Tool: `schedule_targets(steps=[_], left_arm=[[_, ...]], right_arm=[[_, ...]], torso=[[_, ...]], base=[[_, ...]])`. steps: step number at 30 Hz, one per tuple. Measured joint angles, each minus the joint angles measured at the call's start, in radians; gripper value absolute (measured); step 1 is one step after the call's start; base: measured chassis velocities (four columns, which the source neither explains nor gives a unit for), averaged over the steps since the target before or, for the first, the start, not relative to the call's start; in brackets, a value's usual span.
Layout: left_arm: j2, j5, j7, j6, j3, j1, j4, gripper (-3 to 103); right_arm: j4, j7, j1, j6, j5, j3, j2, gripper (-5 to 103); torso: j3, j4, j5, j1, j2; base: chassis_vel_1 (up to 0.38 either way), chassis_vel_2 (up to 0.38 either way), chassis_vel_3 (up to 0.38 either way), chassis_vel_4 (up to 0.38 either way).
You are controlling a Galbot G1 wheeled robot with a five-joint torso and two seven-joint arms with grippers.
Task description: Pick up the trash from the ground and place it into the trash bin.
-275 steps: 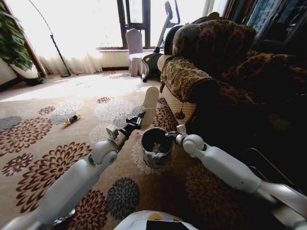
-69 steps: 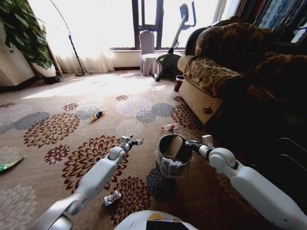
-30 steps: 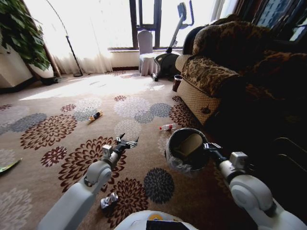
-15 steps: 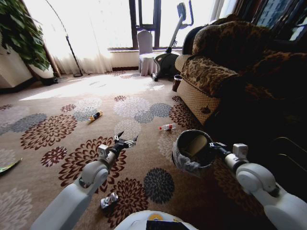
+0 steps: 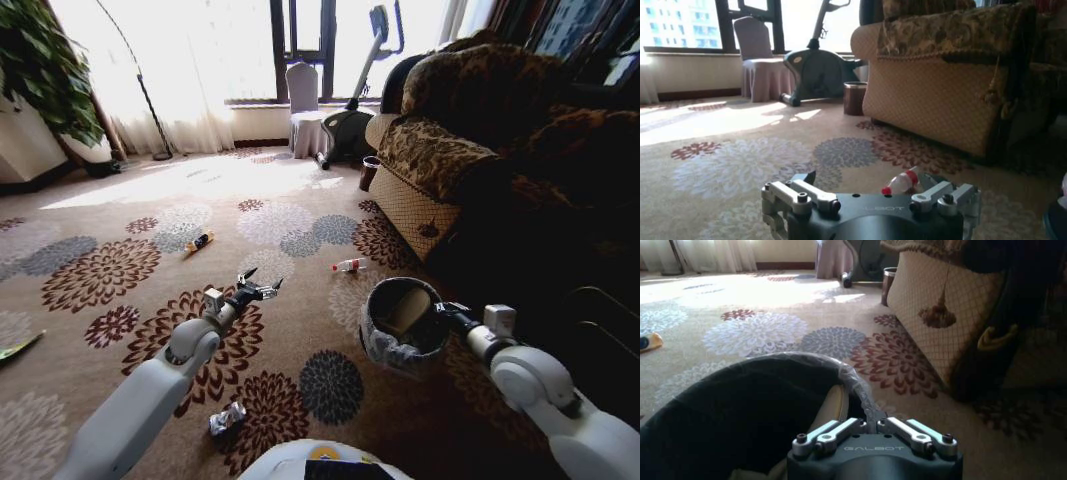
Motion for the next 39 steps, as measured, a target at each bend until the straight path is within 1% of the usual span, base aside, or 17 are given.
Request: schedule_targets(steps=[1, 2, 3, 4, 6, 10, 11, 13, 14, 16, 18, 19, 20, 22, 25, 27, 39], left_arm=[[-0.001, 0.008, 0.02, -0.008, 0.011, -0.015, 0.041, 100], [-0.001, 0.008, 0.02, -0.008, 0.011, -0.015, 0.041, 100], [-0.011, 0.019, 0.013, -0.011, 0.015, -0.017, 0.062, 100], [-0.025, 0.027, 0.0, -0.011, 0.018, -0.011, 0.072, 100], [-0.038, 0.036, -0.016, -0.011, 0.019, 0.003, 0.074, 100], [-0.041, 0.037, -0.026, -0.011, 0.014, 0.012, 0.062, 100], [-0.046, 0.038, -0.046, -0.011, 0.008, 0.023, 0.039, 100], [-0.057, 0.045, -0.111, 0.004, 0.003, 0.035, -0.013, 100], [-0.057, 0.045, -0.111, 0.004, 0.003, 0.035, -0.013, 100], [-0.066, 0.055, -0.196, 0.035, -0.001, 0.051, -0.076, 100], [-0.068, 0.06, -0.217, 0.042, -0.003, 0.056, -0.092, 100], [-0.07, 0.072, -0.245, 0.053, -0.01, 0.071, -0.122, 100], [-0.069, 0.082, -0.251, 0.054, -0.015, 0.084, -0.137, 100], [-0.065, 0.088, -0.244, 0.049, -0.019, 0.095, -0.144, 100], [-0.052, 0.096, -0.206, 0.015, -0.02, 0.098, -0.119, 100], [-0.05, 0.096, -0.198, 0.01, -0.018, 0.093, -0.11, 100], [-0.038, 0.091, -0.182, 0.019, -0.009, 0.074, -0.095, 100]], right_arm=[[0.0, 0.0, 0.0, 0.0, -0.002, 0.0, 0.0, 2], [0.0, 0.0, 0.0, 0.0, -0.002, 0.0, 0.0, 2], [0.0, 0.0, -0.001, -0.001, -0.003, 0.0, 0.0, 2], [0.001, 0.0, -0.001, -0.001, -0.003, 0.0, -0.001, 2], [0.005, 0.0, -0.003, -0.002, -0.004, 0.002, -0.001, 2], [0.008, 0.002, -0.004, -0.001, -0.011, 0.004, 0.0, 2], [0.013, -0.003, -0.008, 0.001, -0.034, 0.004, 0.005, 2], [0.026, -0.021, -0.016, 0.017, -0.088, 0.001, 0.015, 2], [0.026, -0.021, -0.016, 0.017, -0.088, 0.001, 0.015, 2], [0.043, -0.035, -0.019, 0.023, -0.107, -0.001, 0.023, 2], [0.046, -0.036, -0.019, 0.023, -0.109, -0.001, 0.025, 2], [0.051, -0.036, -0.019, 0.023, -0.11, 0.0, 0.029, 2], [0.053, -0.037, -0.02, 0.023, -0.111, 0.001, 0.033, 2], [0.054, -0.041, -0.022, 0.023, -0.111, 0.001, 0.037, 2], [0.041, -0.053, -0.022, 0.023, -0.12, 0.002, 0.045, 2], [0.034, -0.053, -0.02, 0.023, -0.12, 0.002, 0.047, 2], [0.022, -0.058, -0.014, 0.023, -0.116, 0.0, 0.047, 2]], torso=[[0.0, -0.0001, -0.0006, 0.0, 0.0], [0.0, -0.0001, -0.0006, 0.0, 0.0], [0.0, -0.0002, 0.0009, 0.0, 0.0], [0.0, 0.0, 0.0011, 0.0, 0.0], [0.0, -0.0001, -0.0009, 0.0, 0.0], [0.0, 0.0001, 0.0005, 0.0, 0.0], [0.0, 0.0001, 0.001, 0.0, 0.0], [0.0, 0.0, 0.0003, 0.0, 0.0], [0.0, 0.0, 0.0003, 0.0, 0.0], [0.0, -0.0001, 0.0006, 0.0, 0.0], [0.0, -0.0001, 0.0005, 0.0, 0.0], [0.0, -0.0001, 0.0004, 0.0, 0.0], [0.0, 0.0, 0.0005, 0.0, 0.0], [0.0, 0.0001, 0.0004, 0.0, 0.0], [0.0, 0.0, 0.0004, 0.0, 0.0], [0.0, 0.0001, 0.0001, 0.0, 0.0], [0.0, 0.0, 0.0003, 0.0, 0.0]], base=[[0.0, 0.0, 0.0, 0.0], [0.0, 0.0, 0.0, 0.0], [0.0, 0.0, 0.0, 0.0], [0.0, 0.0, 0.0, 0.0], [0.0, 0.0, 0.0, 0.0], [0.0, 0.0, 0.0, 0.0], [0.0, 0.0, 0.0, 0.0], [0.0, 0.0, 0.0, 0.0], [0.0, 0.0, 0.0, 0.0], [0.0, 0.0, 0.0, 0.0], [0.0, 0.0, 0.0, 0.0], [0.0, 0.0, 0.0, 0.0], [0.0, 0.0, 0.0, 0.0], [0.0, 0.0, 0.0, 0.0], [0.0, 0.0, 0.0, 0.0], [0.0, 0.0, 0.0, 0.0], [0.0, 0.0, 0.0, 0.0]])
